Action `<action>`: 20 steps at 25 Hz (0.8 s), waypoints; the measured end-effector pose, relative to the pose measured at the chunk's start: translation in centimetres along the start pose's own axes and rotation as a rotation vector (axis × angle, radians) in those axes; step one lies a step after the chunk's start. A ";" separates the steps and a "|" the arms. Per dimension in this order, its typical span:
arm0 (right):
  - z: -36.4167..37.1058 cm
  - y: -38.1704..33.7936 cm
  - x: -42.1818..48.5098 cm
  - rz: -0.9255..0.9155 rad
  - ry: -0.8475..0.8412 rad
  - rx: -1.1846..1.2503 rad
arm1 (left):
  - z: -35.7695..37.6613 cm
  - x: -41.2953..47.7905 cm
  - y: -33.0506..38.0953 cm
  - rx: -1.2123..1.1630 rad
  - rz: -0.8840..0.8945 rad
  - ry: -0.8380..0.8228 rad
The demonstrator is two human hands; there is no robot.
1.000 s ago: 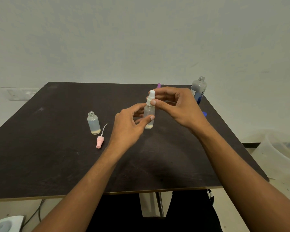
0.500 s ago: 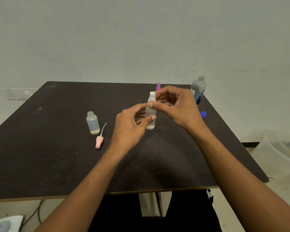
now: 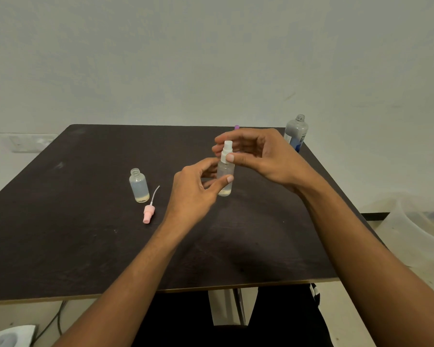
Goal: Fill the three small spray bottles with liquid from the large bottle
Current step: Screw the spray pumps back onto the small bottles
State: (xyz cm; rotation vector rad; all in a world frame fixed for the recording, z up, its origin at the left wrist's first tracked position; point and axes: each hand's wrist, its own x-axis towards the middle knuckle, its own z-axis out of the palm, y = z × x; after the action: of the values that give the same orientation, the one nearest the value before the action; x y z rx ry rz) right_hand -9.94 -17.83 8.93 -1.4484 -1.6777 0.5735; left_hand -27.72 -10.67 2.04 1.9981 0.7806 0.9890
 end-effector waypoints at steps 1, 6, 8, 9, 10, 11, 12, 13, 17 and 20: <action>0.0 -0.1 0.0 -0.003 0.032 -0.012 | 0.0 -0.1 0.0 -0.006 0.000 0.005; 1.6 -0.1 0.1 -0.027 0.279 -0.140 | 0.3 -0.2 0.3 -0.003 -0.011 0.010; 1.9 0.1 0.0 -0.009 0.309 -0.143 | 0.4 -0.3 0.4 -0.001 -0.010 -0.005; 1.6 0.0 0.0 0.002 0.277 -0.096 | 0.3 -0.2 0.4 -0.003 -0.008 -0.006; 1.1 0.0 -0.1 0.011 0.202 -0.034 | 0.2 -0.2 0.3 -0.009 -0.005 -0.002; 0.7 0.0 -0.2 0.010 0.107 0.025 | 0.2 -0.1 0.3 -0.017 -0.001 0.001; 0.4 0.0 -0.3 0.000 0.026 0.065 | 0.1 -0.1 0.2 -0.021 0.003 0.002; 0.1 0.1 -0.4 -0.013 -0.016 0.093 | 0.1 -0.1 0.2 -0.021 0.009 0.000; 0.3 0.0 -0.2 0.002 0.144 0.077 | 0.2 -0.1 0.4 -0.026 0.008 0.008; 1.4 0.2 0.2 0.002 0.277 -0.078 | 0.4 -0.2 0.5 -0.015 -0.003 -0.004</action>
State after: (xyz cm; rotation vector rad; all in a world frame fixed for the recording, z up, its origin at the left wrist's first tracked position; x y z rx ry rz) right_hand -10.90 -17.40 8.04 -1.5098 -1.4929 0.2942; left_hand -27.34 -11.20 2.18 1.9853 0.7715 0.9857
